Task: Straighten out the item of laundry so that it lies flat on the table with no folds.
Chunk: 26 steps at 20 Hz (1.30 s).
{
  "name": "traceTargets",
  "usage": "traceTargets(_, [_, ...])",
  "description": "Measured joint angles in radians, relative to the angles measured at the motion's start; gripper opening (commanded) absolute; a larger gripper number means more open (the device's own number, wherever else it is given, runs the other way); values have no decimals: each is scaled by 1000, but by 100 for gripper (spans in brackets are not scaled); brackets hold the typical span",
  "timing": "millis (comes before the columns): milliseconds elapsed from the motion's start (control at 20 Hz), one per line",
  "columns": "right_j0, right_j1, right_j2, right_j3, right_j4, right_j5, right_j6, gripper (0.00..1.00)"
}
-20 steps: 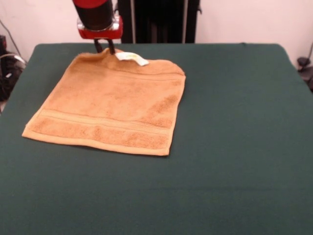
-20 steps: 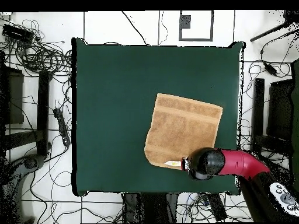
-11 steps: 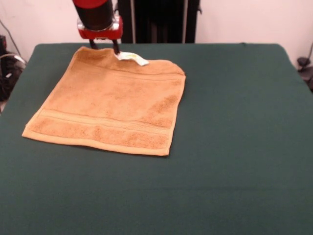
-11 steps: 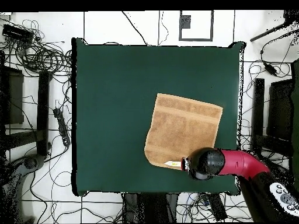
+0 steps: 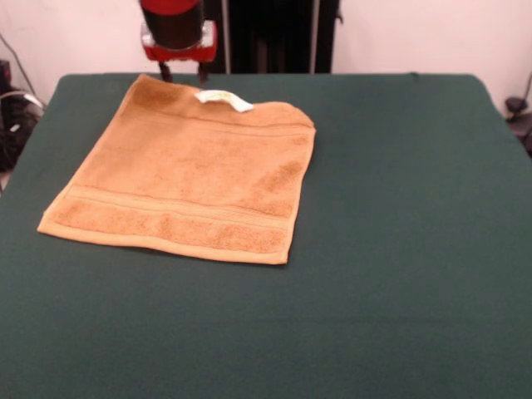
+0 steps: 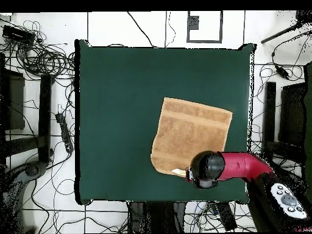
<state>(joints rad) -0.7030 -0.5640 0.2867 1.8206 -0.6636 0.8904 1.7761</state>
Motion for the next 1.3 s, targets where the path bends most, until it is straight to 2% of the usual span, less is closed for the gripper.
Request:
traceTargets(200, [27,0,5,-26,0,174,0,100])
traceTargets(550, [21,1,20,-74,1,390,0,100])
traceTargets(800, [19,1,40,-126,11,453,0,100])
traceTargets(1100, [19,8,70,-189,11,388,0,100])
traceTargets(1300, [24,40,84,-231,11,240,0,100])
